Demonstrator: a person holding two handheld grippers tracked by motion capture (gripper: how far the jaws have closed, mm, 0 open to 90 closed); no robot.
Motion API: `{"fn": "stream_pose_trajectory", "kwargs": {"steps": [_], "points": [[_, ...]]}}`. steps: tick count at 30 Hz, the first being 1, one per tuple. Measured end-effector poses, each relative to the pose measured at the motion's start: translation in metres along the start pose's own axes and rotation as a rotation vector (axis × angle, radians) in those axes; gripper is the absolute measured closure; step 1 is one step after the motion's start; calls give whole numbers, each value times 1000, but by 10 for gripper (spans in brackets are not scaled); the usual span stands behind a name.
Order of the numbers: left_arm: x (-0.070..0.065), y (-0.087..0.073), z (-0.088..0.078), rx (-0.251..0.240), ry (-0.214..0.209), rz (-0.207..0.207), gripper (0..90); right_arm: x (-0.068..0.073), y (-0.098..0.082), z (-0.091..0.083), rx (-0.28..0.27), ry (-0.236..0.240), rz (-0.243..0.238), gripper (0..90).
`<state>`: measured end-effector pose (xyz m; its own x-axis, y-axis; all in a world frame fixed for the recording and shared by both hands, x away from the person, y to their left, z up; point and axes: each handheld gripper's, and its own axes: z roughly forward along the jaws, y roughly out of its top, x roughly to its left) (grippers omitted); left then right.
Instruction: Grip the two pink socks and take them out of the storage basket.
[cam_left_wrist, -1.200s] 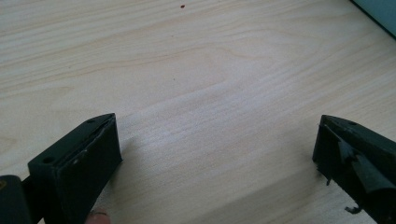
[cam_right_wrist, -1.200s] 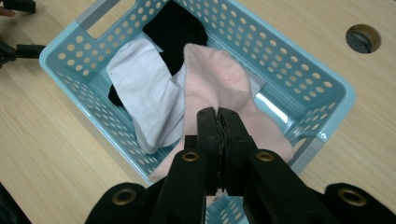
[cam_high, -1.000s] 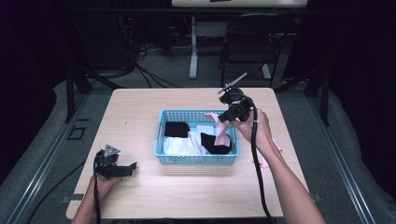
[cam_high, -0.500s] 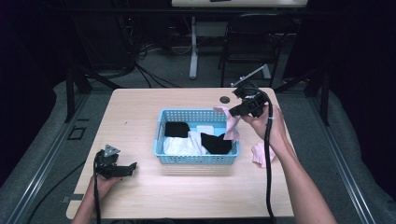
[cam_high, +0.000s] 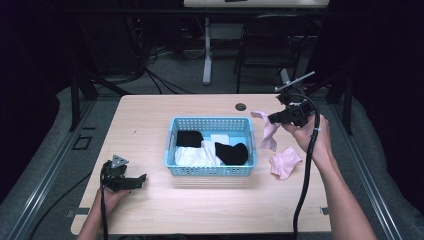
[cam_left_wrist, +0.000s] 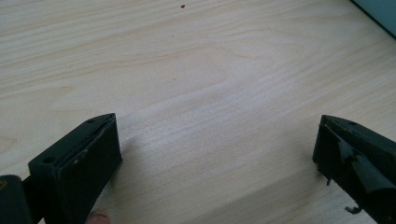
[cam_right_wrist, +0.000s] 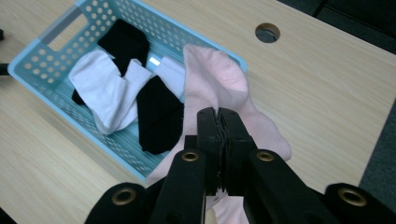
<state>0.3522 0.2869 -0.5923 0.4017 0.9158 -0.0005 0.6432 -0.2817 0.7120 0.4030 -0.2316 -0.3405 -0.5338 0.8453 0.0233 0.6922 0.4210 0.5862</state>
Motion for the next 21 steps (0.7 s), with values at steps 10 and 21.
{"fn": "stream_pose_trajectory", "kwargs": {"steps": [10, 21], "points": [[0, 0, 0, 1, -1, 0, 9, -24, -24, 6, 25, -33, 49, 881], [0, 0, 0, 1, 0, 0, 9, -52, -56, 44, 87, -41, 131, 880]]}}
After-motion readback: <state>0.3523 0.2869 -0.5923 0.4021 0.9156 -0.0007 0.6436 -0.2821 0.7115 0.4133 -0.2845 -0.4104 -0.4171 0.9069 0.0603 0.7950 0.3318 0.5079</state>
